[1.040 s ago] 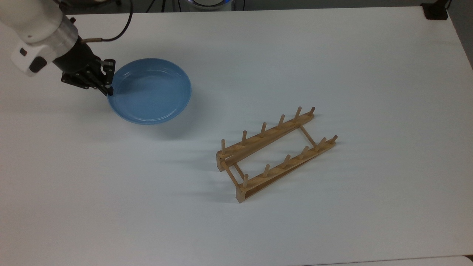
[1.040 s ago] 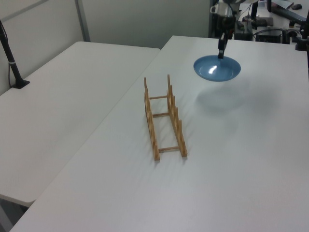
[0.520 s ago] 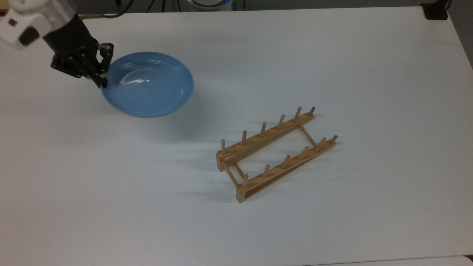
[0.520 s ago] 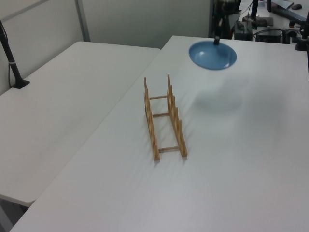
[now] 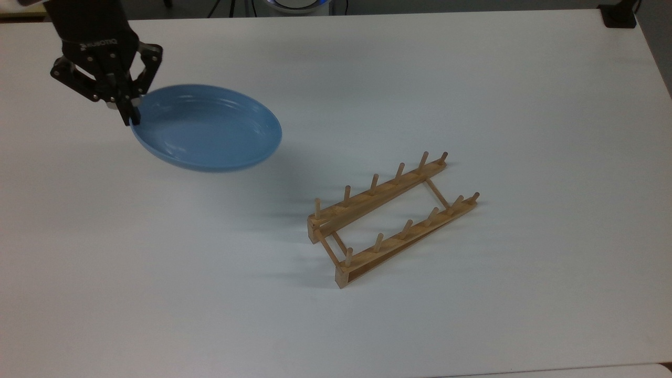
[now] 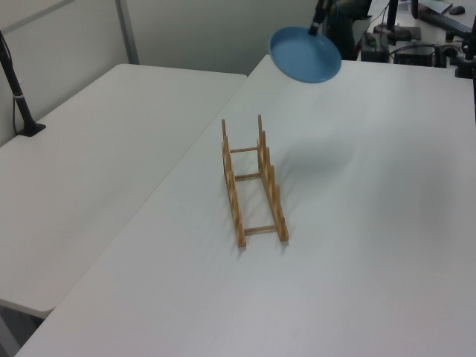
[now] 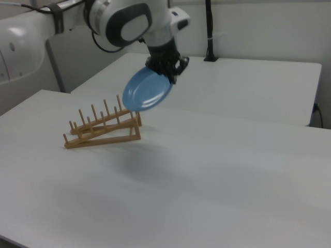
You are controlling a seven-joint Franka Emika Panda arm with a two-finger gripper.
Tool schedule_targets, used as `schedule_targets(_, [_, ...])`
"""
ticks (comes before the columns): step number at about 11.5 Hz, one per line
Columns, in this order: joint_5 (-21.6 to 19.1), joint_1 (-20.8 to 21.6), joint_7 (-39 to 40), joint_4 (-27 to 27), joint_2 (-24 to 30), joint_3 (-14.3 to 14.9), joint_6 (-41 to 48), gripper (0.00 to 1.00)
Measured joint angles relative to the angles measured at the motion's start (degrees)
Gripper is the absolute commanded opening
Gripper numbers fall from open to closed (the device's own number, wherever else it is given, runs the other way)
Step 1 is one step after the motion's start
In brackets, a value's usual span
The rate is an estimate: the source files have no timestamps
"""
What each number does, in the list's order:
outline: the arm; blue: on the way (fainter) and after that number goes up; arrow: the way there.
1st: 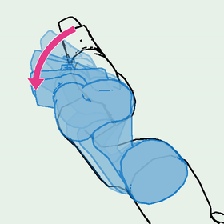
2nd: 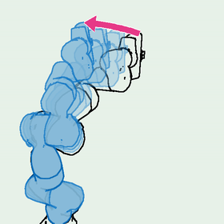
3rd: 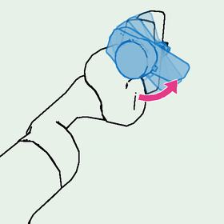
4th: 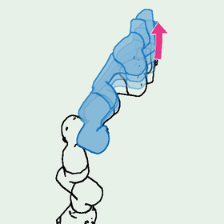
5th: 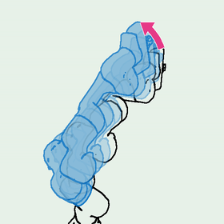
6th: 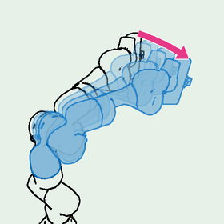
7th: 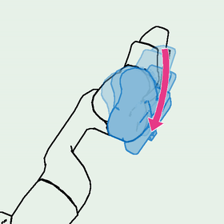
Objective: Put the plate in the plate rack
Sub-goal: 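Lift the blue plate by its rim off the table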
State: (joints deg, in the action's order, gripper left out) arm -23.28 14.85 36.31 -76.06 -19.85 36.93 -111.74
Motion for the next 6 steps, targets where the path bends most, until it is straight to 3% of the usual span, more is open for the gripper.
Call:
schedule_targets(4, [0.4,7.4,-4.5,0.0,0.0,2.5,-9.4,0.0])
schedule_targets(6, [2.7,9.8,-7.9,0.0,0.0,2.6,-12.6,0.0])
